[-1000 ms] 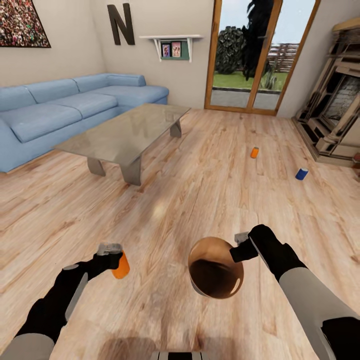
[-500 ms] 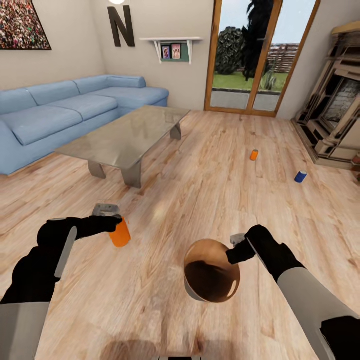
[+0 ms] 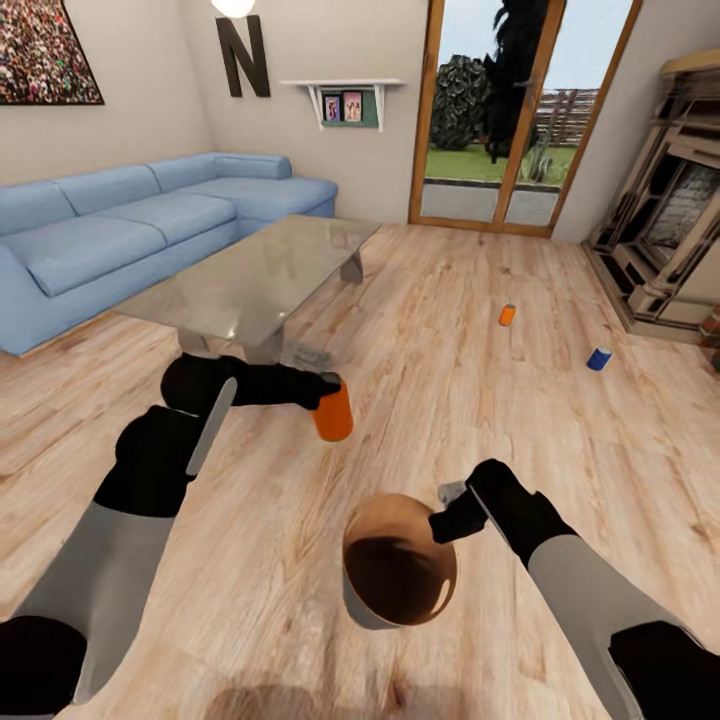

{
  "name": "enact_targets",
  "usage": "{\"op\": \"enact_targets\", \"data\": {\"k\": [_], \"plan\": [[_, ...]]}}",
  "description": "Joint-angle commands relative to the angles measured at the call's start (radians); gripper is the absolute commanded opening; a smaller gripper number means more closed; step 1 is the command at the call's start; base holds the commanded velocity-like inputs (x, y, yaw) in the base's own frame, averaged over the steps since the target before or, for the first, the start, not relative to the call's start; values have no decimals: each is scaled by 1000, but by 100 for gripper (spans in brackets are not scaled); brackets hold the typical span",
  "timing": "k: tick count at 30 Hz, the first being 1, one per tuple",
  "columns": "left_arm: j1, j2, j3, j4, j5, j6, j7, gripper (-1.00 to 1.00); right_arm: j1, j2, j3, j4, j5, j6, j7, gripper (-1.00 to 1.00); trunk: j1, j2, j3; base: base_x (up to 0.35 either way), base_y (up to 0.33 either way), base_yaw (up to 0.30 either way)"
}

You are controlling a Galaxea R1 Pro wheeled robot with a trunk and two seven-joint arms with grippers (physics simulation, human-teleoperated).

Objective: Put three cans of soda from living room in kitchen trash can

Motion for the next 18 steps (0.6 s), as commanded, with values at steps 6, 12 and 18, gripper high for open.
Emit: {"op": "enact_targets", "data": {"k": [6, 12, 18], "plan": [[0, -45, -150, 1, -20, 0, 0, -100, -18, 23, 0, 4, -16, 5, 4, -100, -19, 35, 16, 0, 0, 0], [6, -50, -187, 0, -18, 0, 3, -100, -46, 31, 0, 5, -15, 5, 3, -100, -19, 35, 16, 0, 0, 0], [12, -51, -254, 2, -19, 0, 9, -100, -57, 33, 0, 5, -15, 5, 3, -100, -19, 35, 16, 0, 0, 0]]}}
